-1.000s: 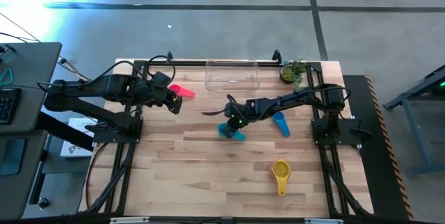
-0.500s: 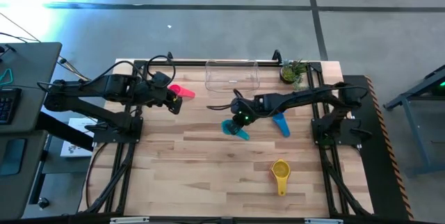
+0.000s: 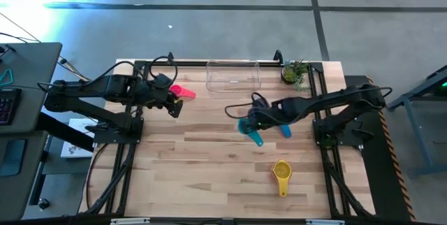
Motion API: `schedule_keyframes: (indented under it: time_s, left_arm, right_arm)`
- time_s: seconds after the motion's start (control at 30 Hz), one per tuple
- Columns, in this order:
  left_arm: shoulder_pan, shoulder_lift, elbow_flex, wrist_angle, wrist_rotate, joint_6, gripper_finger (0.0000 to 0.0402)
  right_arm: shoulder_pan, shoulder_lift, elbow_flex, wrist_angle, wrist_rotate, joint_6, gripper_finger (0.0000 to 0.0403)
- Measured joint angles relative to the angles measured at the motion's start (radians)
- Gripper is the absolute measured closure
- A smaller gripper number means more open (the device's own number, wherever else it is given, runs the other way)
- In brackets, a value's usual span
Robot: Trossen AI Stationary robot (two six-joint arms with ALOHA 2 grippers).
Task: Nest measuring cups in basket
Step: Stack the sky blue measuring cup on top of the yellow measuring cup
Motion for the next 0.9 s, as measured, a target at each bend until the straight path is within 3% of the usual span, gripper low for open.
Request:
schedule_keyframes:
  time_s: [0.7, 0.9]
  left_arm:
    - [0.000, 0.000, 0.000, 0.000, 0.049, 0.080, 0.0296]
    - [0.000, 0.003, 0.000, 0.000, 0.050, 0.089, 0.0296]
  right_arm:
    - [0.447, -0.024, 0.000, -0.327, 0.200, 0.842, 0.0402]
    - [0.558, -0.024, 0.000, -0.355, 0.195, 0.939, 0.0402]
